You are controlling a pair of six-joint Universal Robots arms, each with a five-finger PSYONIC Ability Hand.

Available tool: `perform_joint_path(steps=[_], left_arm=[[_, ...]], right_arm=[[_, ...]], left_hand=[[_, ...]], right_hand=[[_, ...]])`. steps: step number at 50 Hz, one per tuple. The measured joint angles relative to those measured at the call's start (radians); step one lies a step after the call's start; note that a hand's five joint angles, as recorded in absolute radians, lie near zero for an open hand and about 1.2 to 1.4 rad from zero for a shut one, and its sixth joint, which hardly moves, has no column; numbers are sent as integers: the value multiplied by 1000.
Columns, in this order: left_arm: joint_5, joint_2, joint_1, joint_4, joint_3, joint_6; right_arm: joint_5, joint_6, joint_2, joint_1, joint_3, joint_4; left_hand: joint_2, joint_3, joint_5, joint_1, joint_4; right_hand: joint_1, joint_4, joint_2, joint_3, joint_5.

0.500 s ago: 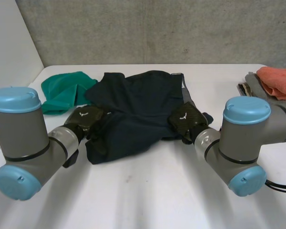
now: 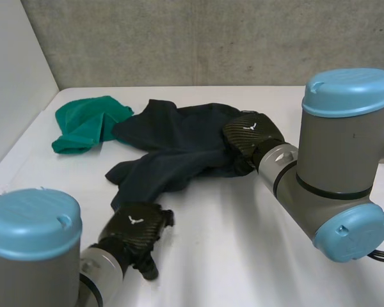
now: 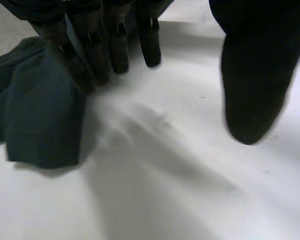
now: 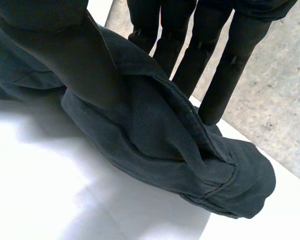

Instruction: Fold the laundry.

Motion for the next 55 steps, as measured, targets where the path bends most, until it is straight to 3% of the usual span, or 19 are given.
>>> perform_joint_path(steps=[1, 4, 15, 23, 28, 38, 42, 46, 49, 55], left_arm=[[-1, -12, -6, 4, 4, 1], [-17, -64, 1, 17, 31, 5], [-212, -243, 161, 95, 229, 35], [-149, -313, 211, 178, 326, 73], [-109, -388, 206, 159, 412, 116], [-108, -519, 187, 113, 581, 202], [-110, -584, 183, 119, 657, 264], [-106, -634, 184, 140, 712, 306], [-97, -665, 184, 170, 743, 332], [-79, -672, 188, 257, 749, 394]], right_arm=[[2, 7, 0, 4, -3, 13], [3, 26, -7, 11, 3, 39], [-2, 19, -49, 4, 119, 6], [-9, -6, -48, -4, 153, -43], [-17, -10, -38, -5, 148, -55], [-37, -14, 9, -7, 126, -90], [-40, -20, 44, -16, 108, -102], [-41, -24, 66, -28, 97, -104], [-40, -26, 80, -39, 88, -105], [-40, -35, 99, -63, 67, -101]], left_hand=[[-104, -110, -113, -100, -109], [-124, -132, -138, -104, -128], [-126, -163, -139, -104, -160], [-126, -169, -139, -104, -160], [-126, -169, -139, -104, -160], [-122, -137, -127, -100, -129], [-61, -70, -54, -45, -56], [155, 145, 146, 190, 145], [612, 598, 597, 655, 612], [739, 720, 676, 690, 738]], right_hand=[[0, 0, 0, 0, 0], [0, 0, 0, 0, 1], [0, 0, 0, 3, 16], [0, 0, 0, 4, 23], [0, 0, 0, 4, 25], [0, 0, 0, 4, 27], [0, 0, 0, 4, 28], [0, 0, 0, 4, 28], [0, 0, 0, 4, 28], [0, 0, 0, 4, 28]])
